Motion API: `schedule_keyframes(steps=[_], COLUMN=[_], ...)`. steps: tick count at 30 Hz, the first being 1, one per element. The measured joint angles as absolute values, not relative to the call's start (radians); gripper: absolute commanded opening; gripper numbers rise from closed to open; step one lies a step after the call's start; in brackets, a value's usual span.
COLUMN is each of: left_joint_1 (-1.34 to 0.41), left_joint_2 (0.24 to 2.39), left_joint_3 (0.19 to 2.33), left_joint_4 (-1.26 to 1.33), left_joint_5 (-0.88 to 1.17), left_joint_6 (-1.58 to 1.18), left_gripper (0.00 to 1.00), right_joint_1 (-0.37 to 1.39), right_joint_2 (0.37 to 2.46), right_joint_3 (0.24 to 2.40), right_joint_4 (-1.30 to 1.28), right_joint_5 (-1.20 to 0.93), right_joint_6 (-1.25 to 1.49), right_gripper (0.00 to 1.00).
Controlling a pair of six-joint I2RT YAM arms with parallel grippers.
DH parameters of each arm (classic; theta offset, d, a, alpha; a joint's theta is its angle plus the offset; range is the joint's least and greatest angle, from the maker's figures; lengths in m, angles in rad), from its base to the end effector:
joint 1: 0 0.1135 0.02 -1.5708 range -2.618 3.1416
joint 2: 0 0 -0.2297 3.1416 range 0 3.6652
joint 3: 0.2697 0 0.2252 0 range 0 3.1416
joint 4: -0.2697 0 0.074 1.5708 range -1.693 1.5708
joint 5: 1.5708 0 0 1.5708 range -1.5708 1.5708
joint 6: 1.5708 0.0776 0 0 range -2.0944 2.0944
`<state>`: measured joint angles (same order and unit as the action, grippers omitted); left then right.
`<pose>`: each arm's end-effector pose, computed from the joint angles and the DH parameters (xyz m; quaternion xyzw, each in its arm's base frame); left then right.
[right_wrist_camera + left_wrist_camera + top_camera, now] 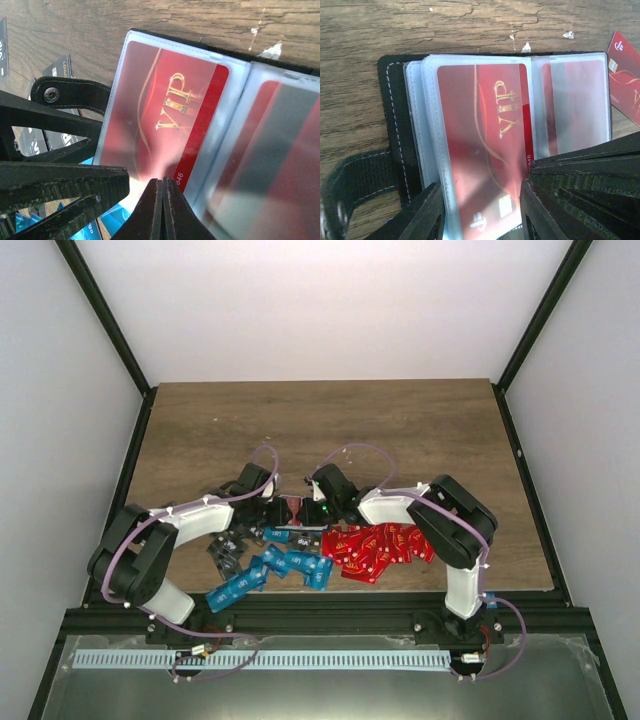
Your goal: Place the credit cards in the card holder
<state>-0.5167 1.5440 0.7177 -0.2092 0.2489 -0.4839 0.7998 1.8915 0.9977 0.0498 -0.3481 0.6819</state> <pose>0.2350 -0.1555 0.0958 0.0485 0.9563 -0.2309 0.1728 0.2408 0.2858 0.0901 -0.1157 0.9153 0.3557 0.1491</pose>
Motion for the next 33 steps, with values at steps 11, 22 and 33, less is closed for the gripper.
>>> schedule_keyframes(steps=[11,22,33], left_joint_1=[-0.519,-0.562,-0.624], left_joint_2=[1.539,1.538,1.577], left_joint_3=[0.718,0.791,0.868], left_joint_4=[-0.205,-0.280,-0.400], left_joint_5=[0.276,0.203,0.021], left_joint_6=[-0.490,-0.487,-0.488], left_gripper=[0.14,0.19,0.28], right_joint_1=[0.793,0.780,0.754], right_joint_2=[1.896,1.812,1.622], right_joint_3=[0.979,0.965,0.906], right_joint_4=[0.078,0.028,-0.009], right_joint_5=[-0.355,-0.358,-0.338], right_joint_6=[0.693,0.688,0.669], right_gripper=[0.01,0.07,0.07])
